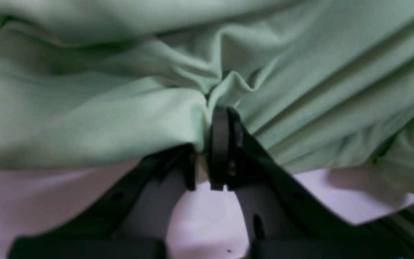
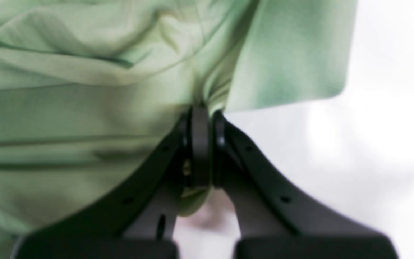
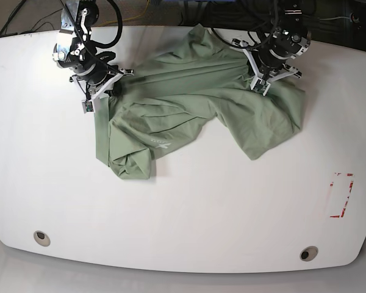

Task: Layout the t-shirt on the table in an organized manner, then fold the t-shirt properly
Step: 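Pull the grasped edge back with the left gripper, spreading the shirt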

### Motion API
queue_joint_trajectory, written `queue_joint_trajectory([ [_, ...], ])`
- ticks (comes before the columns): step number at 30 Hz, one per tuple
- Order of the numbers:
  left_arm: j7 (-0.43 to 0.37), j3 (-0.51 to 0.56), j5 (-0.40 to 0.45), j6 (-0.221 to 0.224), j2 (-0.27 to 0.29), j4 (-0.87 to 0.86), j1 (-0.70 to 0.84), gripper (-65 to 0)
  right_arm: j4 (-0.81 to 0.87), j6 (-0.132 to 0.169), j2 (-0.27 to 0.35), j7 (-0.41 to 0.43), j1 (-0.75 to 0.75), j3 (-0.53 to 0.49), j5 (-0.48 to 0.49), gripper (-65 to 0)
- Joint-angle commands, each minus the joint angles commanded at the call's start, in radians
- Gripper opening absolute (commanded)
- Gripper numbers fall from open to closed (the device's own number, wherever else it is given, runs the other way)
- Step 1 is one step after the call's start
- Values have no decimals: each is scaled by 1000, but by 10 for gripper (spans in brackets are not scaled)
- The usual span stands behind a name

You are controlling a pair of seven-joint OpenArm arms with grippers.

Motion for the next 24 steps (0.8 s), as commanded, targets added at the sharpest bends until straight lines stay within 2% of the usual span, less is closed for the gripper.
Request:
queue_joint_trajectory([
  [3, 2, 0, 0, 0, -6, 0, -14, -496, 0, 0, 0, 0, 0, 0, 0, -650],
  [6, 9, -3, 0, 6, -9, 0, -46, -375, 0, 0, 0, 0, 2, -2, 0, -650],
  [7, 17, -6, 0, 8, -9, -2, -60, -304, 0, 0, 0, 0, 3, -2, 0, -650],
  [9, 23, -8, 0, 8, -11, -2, -75, -237, 0, -2, 0, 0, 5, -2, 0, -650],
  [11, 31, -23, 2, 9, -37, 0, -97, -163, 0, -2, 0, 0, 5, -3, 0, -650],
  [16, 35, -46, 2, 40, -78, 2, -120, -143, 0, -2, 0, 0, 5, -3, 0, -650],
  [24, 35, -110, -2, 34, -137, 6, -164, -144, 0, -2, 0, 0, 5, -3, 0, -650],
])
